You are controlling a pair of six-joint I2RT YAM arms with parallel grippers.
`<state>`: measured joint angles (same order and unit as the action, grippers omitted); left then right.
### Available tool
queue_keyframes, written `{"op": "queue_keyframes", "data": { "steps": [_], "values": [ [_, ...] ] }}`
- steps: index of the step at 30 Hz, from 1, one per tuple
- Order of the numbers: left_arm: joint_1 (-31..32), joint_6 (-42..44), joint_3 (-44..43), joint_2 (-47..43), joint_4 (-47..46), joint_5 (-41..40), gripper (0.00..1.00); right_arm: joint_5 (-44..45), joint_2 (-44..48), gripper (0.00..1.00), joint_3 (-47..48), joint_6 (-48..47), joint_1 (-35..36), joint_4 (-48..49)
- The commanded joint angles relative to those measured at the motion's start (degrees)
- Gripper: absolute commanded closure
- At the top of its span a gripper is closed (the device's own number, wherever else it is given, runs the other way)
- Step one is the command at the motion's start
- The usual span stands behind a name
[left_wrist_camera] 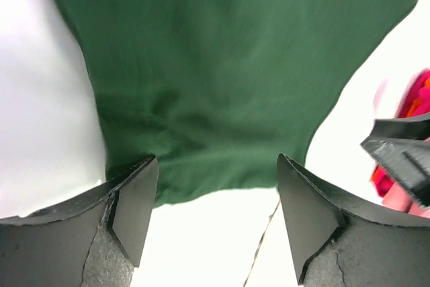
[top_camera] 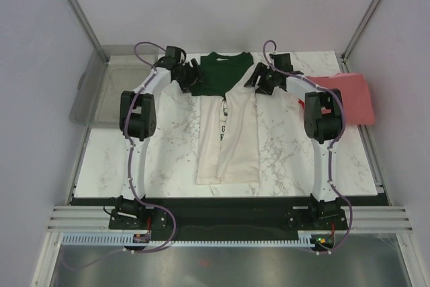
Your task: Fold and stack the t-shirts
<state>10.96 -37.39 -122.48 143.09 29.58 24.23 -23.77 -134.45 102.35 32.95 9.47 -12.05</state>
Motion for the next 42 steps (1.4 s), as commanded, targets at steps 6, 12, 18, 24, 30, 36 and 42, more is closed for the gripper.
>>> {"op": "queue_keyframes", "data": {
  "steps": [6,12,18,24,30,36,42],
  "values": [
    [1.34,4.87,20.56,-22.30,-2.07,-6.47,0.21,8.47,18.50,0.26,-16.54,-6.66,0.98,-6.93],
    [2.84,3.55,38.94,-36.80,-9.26,-7.89,0.23,14.00,34.24,0.50,-31.40,-7.64,11.32,-8.86],
    [4.24,3.99,42.59,-37.45,-11.57,-3.84,0.26,16.12,41.55,0.57,-37.13,-3.51,25.92,-10.62],
    [4.33,4.16,41.18,-34.02,-11.56,-2.52,0.27,17.35,44.80,0.59,-41.52,1.76,37.25,-10.27],
    [4.95,4.51,40.21,-29.98,-12.18,-1.29,0.28,21.22,44.72,0.61,-43.46,5.02,45.70,-10.18],
    [5.65,5.74,39.77,-27.95,-12.79,-1.03,0.28,23.42,41.29,0.61,-41.87,4.84,49.85,-11.76],
    [6.27,7.06,40.21,-26.63,-13.59,-0.68,0.29,24.72,41.81,0.62,-46.27,6.86,50.82,-11.76]
  ]
}}
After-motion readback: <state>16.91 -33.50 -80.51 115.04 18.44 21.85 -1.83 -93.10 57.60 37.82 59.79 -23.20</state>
